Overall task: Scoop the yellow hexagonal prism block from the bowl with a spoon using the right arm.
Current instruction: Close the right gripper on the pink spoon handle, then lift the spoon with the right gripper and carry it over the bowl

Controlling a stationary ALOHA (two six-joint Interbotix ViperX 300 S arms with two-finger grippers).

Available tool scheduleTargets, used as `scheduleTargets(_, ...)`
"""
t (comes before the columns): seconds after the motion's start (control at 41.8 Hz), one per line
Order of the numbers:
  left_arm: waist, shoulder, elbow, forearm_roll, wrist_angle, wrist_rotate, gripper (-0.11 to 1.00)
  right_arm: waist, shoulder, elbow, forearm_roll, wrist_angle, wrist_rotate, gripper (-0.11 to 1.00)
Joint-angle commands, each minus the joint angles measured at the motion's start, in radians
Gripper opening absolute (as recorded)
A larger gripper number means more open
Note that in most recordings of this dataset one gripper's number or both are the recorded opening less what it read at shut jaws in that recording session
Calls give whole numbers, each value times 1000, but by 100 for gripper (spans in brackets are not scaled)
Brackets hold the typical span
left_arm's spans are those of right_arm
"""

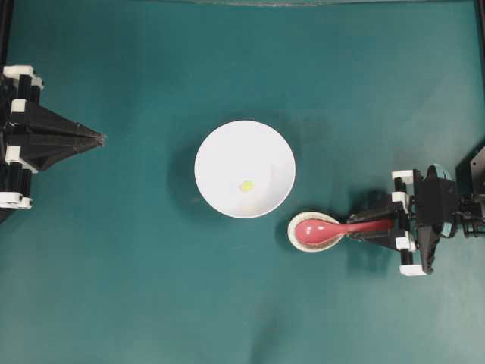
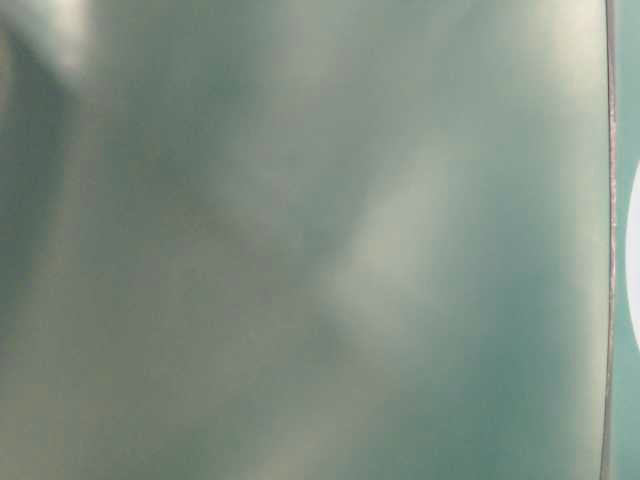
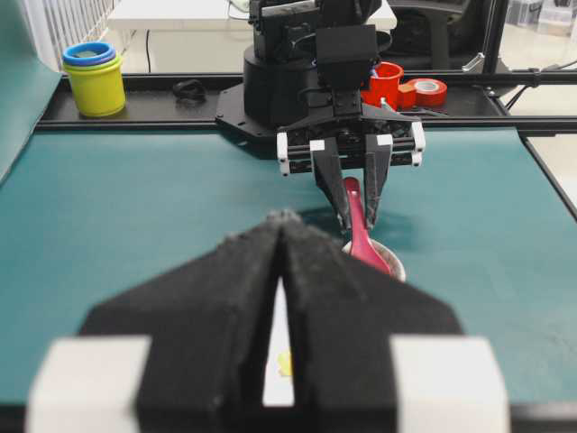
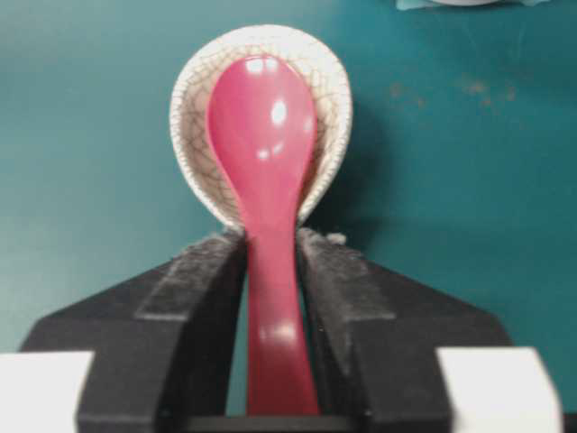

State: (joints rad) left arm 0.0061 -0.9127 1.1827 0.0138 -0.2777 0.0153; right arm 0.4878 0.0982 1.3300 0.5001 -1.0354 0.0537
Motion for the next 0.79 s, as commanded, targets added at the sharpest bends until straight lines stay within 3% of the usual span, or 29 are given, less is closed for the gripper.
scheduleTargets(0.0,3,9,-18,3,-5,0,0,3,-11,-5,0,-11,-2,33)
scheduleTargets(0.096,2,8,-18,3,-5,0,0,3,-11,-6,-3,-11,-2,24)
scheduleTargets(0.766,5,8,-20,3,-3,2,0,3,-135,6,-8,44,-5,24)
